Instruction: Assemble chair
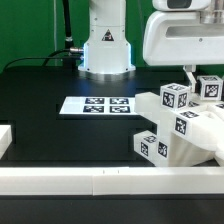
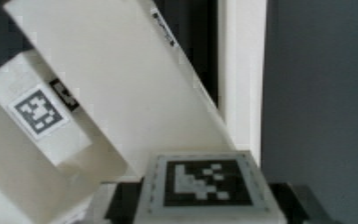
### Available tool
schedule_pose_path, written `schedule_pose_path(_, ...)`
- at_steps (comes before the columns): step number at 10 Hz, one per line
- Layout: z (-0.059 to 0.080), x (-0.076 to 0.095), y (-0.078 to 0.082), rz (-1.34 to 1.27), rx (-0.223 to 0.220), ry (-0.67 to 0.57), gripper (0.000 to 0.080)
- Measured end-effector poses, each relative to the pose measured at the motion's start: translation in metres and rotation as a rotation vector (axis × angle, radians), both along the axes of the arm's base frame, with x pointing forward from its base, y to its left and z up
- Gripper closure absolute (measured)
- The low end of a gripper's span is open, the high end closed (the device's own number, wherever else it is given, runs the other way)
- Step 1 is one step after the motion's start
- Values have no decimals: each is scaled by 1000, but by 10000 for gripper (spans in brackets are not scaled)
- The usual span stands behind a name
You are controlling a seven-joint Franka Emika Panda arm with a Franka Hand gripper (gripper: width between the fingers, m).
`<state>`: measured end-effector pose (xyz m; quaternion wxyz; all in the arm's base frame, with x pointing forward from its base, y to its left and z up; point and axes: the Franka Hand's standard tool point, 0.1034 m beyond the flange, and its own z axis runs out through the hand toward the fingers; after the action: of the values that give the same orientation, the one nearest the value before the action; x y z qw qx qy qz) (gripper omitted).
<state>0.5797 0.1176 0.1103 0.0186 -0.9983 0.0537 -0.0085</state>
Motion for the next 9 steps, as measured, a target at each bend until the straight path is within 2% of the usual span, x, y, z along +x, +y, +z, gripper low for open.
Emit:
schedule_pose_path(6,0,1,4,-721,60,41,532)
schedule_pose_path(8,0,1,4,-761,64,45,532)
schedule_pose_path(9,0,1,4,-740,64,44,481)
